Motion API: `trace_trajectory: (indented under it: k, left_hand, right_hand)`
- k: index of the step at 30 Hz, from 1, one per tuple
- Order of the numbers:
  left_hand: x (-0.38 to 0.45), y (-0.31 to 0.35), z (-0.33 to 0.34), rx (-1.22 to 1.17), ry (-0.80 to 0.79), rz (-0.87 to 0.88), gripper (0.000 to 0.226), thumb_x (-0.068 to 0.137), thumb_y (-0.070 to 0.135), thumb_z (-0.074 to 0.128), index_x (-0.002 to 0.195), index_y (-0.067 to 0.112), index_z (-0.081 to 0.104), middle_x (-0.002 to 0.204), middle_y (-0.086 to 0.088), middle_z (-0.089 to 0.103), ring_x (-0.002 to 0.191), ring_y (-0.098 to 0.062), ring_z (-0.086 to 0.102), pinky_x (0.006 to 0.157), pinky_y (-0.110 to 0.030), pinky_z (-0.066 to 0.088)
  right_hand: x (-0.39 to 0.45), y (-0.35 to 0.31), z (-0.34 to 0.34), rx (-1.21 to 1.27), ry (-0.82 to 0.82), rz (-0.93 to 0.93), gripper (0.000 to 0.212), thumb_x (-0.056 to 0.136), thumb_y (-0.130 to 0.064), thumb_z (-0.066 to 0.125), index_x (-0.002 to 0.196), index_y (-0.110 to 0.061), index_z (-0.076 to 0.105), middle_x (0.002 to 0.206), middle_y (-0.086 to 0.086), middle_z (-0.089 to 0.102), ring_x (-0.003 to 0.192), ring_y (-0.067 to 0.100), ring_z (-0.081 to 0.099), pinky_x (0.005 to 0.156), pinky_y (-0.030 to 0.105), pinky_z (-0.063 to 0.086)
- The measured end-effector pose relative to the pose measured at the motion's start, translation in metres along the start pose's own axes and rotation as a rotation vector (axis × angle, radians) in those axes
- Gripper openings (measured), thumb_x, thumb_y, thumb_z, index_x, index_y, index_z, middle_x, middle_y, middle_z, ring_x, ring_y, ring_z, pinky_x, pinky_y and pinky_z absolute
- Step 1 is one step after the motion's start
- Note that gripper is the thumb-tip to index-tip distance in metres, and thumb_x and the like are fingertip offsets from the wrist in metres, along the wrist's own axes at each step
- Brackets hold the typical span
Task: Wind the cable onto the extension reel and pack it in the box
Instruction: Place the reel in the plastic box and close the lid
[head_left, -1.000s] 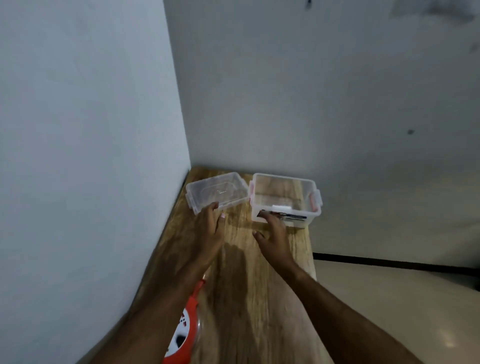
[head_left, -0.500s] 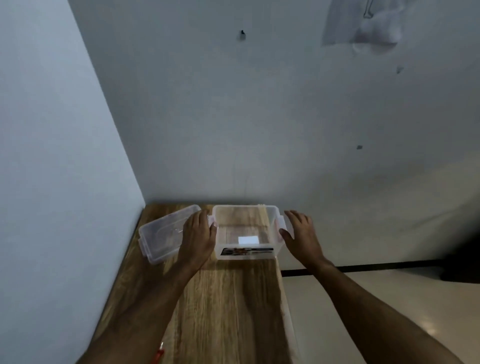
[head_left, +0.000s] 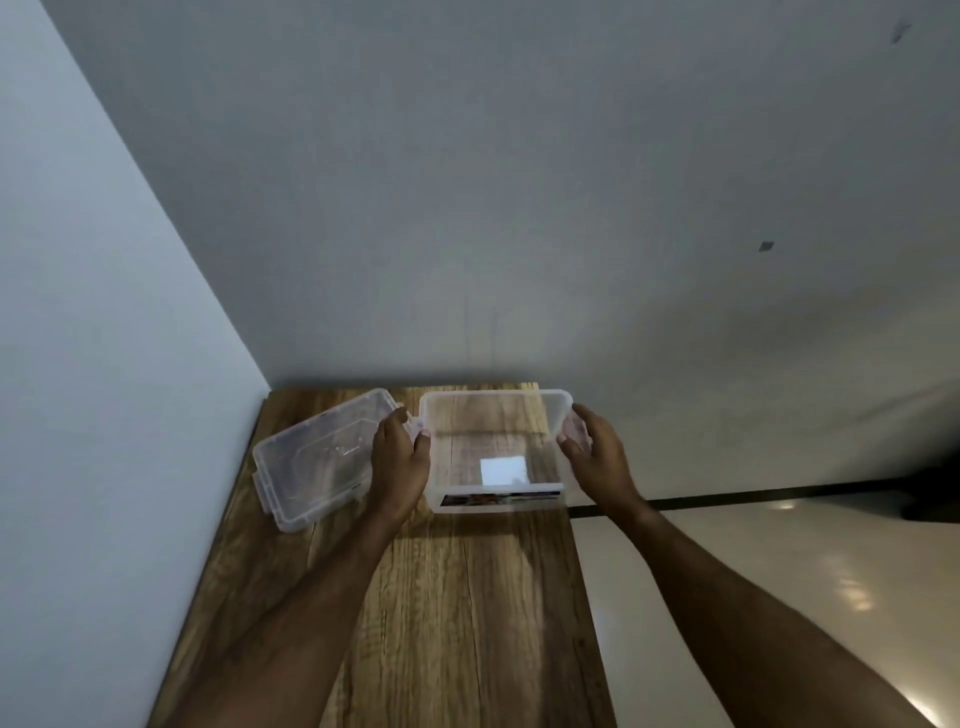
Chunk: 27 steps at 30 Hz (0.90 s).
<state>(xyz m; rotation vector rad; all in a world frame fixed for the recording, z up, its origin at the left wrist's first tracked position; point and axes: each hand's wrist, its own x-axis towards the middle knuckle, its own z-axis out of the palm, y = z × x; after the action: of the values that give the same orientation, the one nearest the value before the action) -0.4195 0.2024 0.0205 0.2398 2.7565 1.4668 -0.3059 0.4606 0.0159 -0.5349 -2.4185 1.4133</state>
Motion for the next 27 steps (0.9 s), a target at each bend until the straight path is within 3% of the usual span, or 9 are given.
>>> trace_trajectory:
  k: [2, 6, 10, 13, 16, 23, 27]
  left_hand:
    - [-0.002, 0.004, 0.004, -0.087, -0.008, -0.055, 0.042, 0.104, 0.018, 0.053, 0.145, 0.007, 0.046, 0.142, -0.010, 0.053, 0.129, -0.024, 0.052, 0.102, -0.033, 0.046]
    - [-0.003, 0.000, 0.011, -0.213, -0.016, -0.143, 0.031, 0.108, 0.027, 0.046, 0.138, 0.020, 0.050, 0.128, -0.004, 0.062, 0.111, -0.021, 0.063, 0.082, -0.031, 0.057]
    - [-0.004, -0.002, 0.011, -0.285, -0.030, -0.225, 0.022, 0.108, 0.038, 0.044, 0.128, 0.032, 0.052, 0.116, -0.002, 0.067, 0.101, -0.023, 0.069, 0.077, -0.040, 0.064]
    - [-0.010, 0.002, 0.008, -0.313, -0.023, -0.235, 0.017, 0.109, 0.035, 0.044, 0.123, 0.034, 0.052, 0.114, -0.001, 0.066, 0.100, -0.022, 0.068, 0.075, -0.037, 0.062]
    - [-0.021, 0.009, 0.002, -0.332, -0.016, -0.242, 0.025, 0.109, 0.033, 0.042, 0.131, 0.028, 0.052, 0.115, 0.000, 0.065, 0.101, -0.020, 0.067, 0.069, -0.029, 0.057]
    - [-0.064, 0.023, -0.027, -0.332, 0.027, -0.210, 0.030, 0.110, 0.034, 0.038, 0.132, 0.021, 0.054, 0.115, -0.003, 0.066, 0.100, -0.019, 0.066, 0.075, -0.030, 0.056]
    - [-0.100, 0.025, -0.045, -0.329, 0.043, -0.214, 0.029, 0.109, 0.029, 0.040, 0.132, 0.019, 0.055, 0.115, -0.004, 0.065, 0.101, -0.021, 0.063, 0.084, -0.038, 0.056]
  right_hand:
    - [-0.002, -0.003, 0.005, 0.173, -0.002, 0.050, 0.054, 0.100, -0.019, 0.063, 0.150, -0.016, 0.044, 0.145, 0.004, 0.054, 0.131, 0.019, 0.054, 0.095, 0.027, 0.054]
    - [-0.006, -0.009, 0.010, 0.373, 0.016, 0.083, 0.050, 0.100, -0.019, 0.062, 0.147, -0.019, 0.048, 0.140, 0.002, 0.058, 0.127, 0.021, 0.058, 0.092, 0.042, 0.060]
    - [-0.008, -0.014, 0.011, 0.406, 0.028, 0.085, 0.046, 0.099, -0.019, 0.063, 0.143, -0.022, 0.051, 0.138, 0.003, 0.060, 0.126, 0.023, 0.060, 0.091, 0.045, 0.060]
    - [-0.013, -0.018, 0.011, 0.407, 0.036, 0.075, 0.044, 0.099, -0.019, 0.064, 0.142, -0.022, 0.053, 0.137, 0.003, 0.061, 0.126, 0.025, 0.060, 0.093, 0.049, 0.059]
    - [-0.022, -0.024, 0.011, 0.400, 0.062, 0.099, 0.039, 0.100, -0.014, 0.063, 0.136, -0.027, 0.055, 0.136, 0.001, 0.061, 0.128, 0.024, 0.058, 0.097, 0.051, 0.056]
    - [-0.063, -0.038, 0.009, 0.404, 0.065, 0.101, 0.050, 0.097, -0.020, 0.066, 0.145, -0.020, 0.051, 0.142, 0.007, 0.058, 0.132, 0.029, 0.055, 0.096, 0.058, 0.055]
    - [-0.103, -0.048, 0.007, 0.424, 0.076, 0.115, 0.049, 0.097, -0.011, 0.063, 0.145, -0.018, 0.052, 0.143, 0.007, 0.058, 0.132, 0.029, 0.054, 0.098, 0.059, 0.054]
